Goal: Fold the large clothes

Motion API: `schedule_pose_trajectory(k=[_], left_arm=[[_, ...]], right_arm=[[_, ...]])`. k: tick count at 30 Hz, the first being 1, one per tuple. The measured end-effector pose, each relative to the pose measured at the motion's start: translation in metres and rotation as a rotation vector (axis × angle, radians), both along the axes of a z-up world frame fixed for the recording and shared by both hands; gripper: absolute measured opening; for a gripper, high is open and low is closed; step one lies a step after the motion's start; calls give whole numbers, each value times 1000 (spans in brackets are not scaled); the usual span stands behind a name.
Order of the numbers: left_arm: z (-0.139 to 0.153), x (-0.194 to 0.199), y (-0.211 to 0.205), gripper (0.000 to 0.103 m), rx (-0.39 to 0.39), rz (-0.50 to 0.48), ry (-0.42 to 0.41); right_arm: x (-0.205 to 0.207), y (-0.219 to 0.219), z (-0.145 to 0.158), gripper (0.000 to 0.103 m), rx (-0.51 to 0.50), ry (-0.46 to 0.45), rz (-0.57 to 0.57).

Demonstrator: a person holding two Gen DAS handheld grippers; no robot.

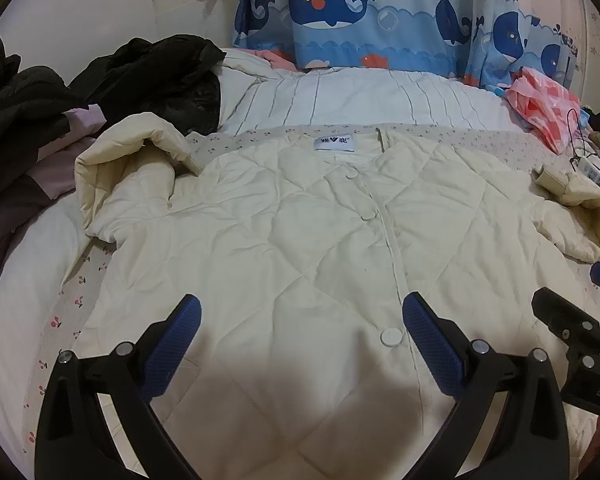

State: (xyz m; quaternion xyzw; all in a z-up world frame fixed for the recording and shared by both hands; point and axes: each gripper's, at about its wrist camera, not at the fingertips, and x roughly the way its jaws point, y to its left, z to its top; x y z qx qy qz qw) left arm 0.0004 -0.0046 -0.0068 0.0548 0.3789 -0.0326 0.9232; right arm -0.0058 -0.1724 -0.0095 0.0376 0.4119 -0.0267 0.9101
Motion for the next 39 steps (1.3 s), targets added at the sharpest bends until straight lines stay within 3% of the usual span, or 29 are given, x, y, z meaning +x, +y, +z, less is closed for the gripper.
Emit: schedule_pose_trajectory(k=[39], left_arm=[[0, 0, -2, 97, 6, -7, -2]], right_arm=[[1, 1, -2, 97, -21, 9, -5]])
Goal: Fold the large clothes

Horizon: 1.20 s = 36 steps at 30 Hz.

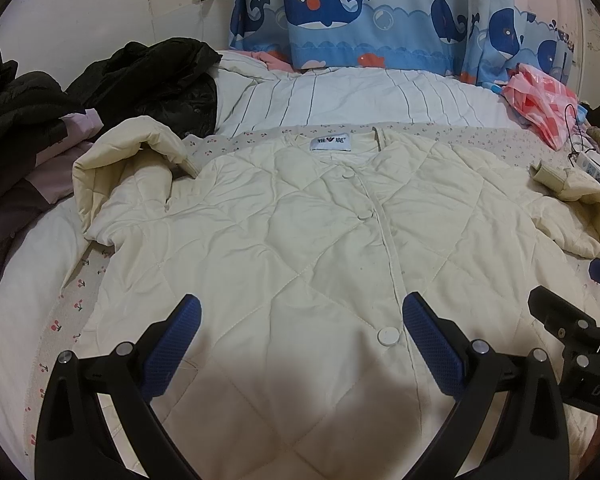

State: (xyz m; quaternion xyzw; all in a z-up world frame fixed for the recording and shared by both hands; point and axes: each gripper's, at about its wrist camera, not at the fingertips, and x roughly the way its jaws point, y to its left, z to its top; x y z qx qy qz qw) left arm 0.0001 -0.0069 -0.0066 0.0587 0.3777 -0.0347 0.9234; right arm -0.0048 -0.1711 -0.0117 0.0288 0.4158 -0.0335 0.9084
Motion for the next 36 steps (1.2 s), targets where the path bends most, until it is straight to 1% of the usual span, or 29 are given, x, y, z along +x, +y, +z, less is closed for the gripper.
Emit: schedule_pose_trajectory(k=[9, 36], left_arm=[[2, -1, -2, 97, 3, -4, -5], [2, -1, -2, 97, 5, -2, -7]], right_arm=[[1, 1, -4, 97, -1, 11, 7], [2, 1, -4, 97, 0, 10, 4]])
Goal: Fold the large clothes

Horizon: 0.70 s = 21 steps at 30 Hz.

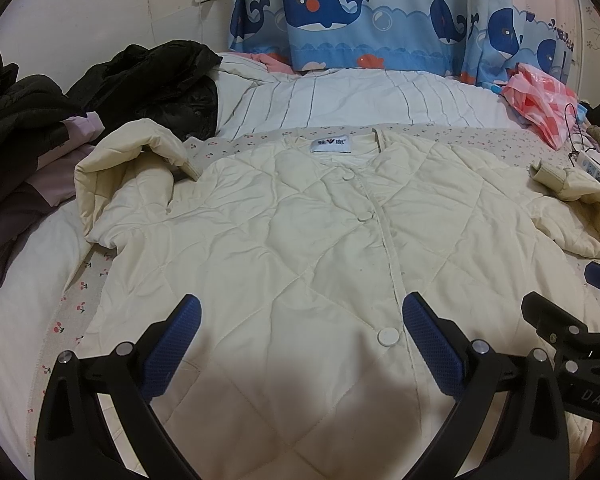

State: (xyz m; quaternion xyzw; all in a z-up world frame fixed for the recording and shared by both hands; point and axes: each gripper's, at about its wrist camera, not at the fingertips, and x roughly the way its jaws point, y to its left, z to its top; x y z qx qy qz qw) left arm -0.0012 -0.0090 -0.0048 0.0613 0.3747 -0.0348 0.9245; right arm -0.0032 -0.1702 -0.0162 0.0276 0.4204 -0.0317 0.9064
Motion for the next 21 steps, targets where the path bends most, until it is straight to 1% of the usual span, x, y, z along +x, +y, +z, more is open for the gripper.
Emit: schedule_pose_trajectory(k=[21], left_arm=[[0, 1, 4, 97, -5, 3, -5]], right_arm=[[0, -3, -1, 97, 5, 4, -5]])
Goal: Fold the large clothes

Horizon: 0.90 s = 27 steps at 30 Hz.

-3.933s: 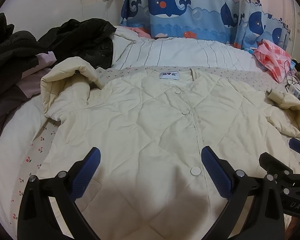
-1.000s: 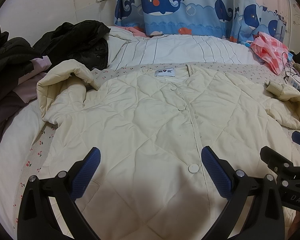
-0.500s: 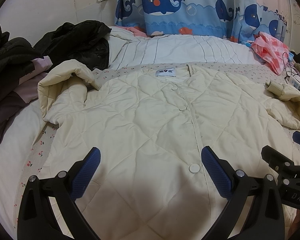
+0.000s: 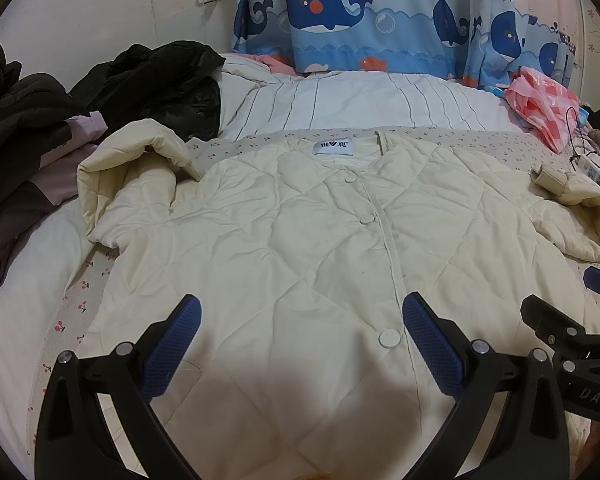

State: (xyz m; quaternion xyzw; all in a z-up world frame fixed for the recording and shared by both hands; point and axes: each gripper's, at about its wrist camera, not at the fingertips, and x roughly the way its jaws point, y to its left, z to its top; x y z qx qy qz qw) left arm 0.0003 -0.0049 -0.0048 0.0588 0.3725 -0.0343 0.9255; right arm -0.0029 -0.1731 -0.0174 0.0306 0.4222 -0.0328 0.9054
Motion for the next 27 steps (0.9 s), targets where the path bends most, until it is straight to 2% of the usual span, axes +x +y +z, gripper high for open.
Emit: schedule_pose_trajectory(k=[21, 23, 24, 26, 27], left_arm=[[2, 0, 1, 97, -3, -2, -2], [3, 0, 2, 97, -5, -1, -3], [4, 0, 2, 97, -6, 3, -4], [6, 3, 7, 97, -19, 20, 0], [6, 4, 10, 97, -30, 28, 5]], right_arm=[[1, 0, 1, 97, -17, -7, 10], [2, 0, 11, 97, -75, -50, 21], [4, -4, 23, 97, -146, -93, 16], [7, -24, 44, 97, -231, -159, -36], [9, -55, 62, 97, -228, -189, -108]])
